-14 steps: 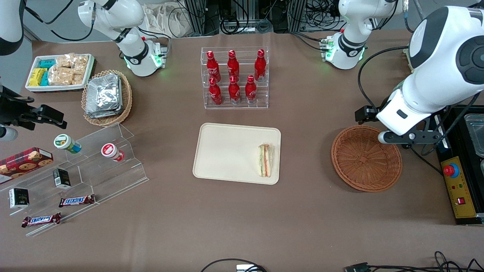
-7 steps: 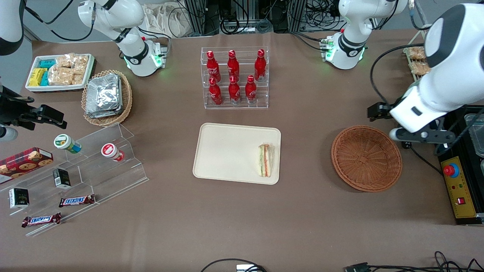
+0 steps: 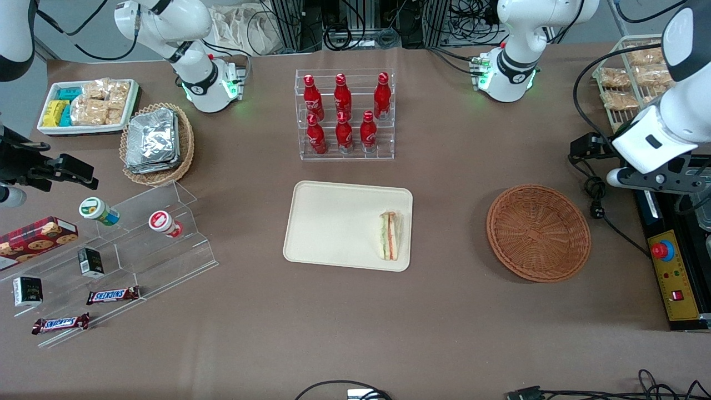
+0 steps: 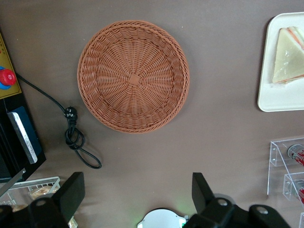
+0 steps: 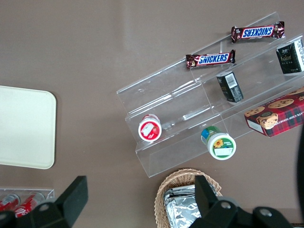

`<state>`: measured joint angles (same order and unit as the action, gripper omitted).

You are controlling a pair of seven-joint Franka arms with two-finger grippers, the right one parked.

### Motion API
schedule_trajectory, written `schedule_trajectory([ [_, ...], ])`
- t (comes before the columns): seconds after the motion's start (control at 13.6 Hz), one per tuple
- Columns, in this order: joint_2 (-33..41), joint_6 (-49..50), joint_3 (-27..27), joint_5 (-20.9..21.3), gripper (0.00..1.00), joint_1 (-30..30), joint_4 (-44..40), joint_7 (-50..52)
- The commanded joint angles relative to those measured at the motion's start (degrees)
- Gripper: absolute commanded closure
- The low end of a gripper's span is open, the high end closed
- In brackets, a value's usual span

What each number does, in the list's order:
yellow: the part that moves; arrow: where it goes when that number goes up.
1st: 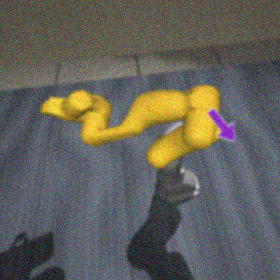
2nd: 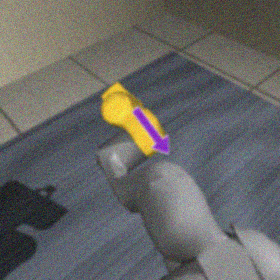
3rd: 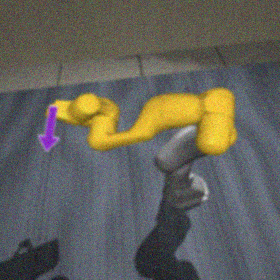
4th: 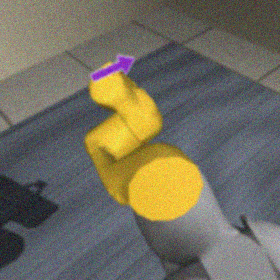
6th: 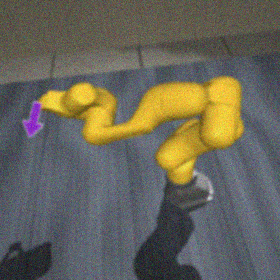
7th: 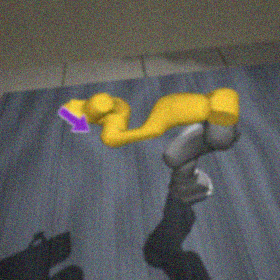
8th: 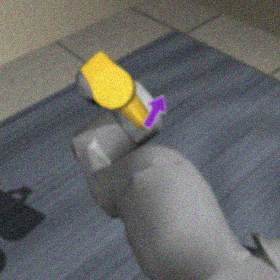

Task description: Place sandwich from basket to tray

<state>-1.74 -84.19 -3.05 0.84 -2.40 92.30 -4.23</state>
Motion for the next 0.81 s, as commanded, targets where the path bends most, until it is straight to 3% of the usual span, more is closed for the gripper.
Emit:
schedule_trajectory([
  [0.0, 2.3, 0.5, -2.6, -0.5, 0.0, 1.2, 1.8, -0.6],
  [0.74, 1.5, -4.8, -3.5, 0.4, 0.0, 2.0, 1.8, 2.0],
])
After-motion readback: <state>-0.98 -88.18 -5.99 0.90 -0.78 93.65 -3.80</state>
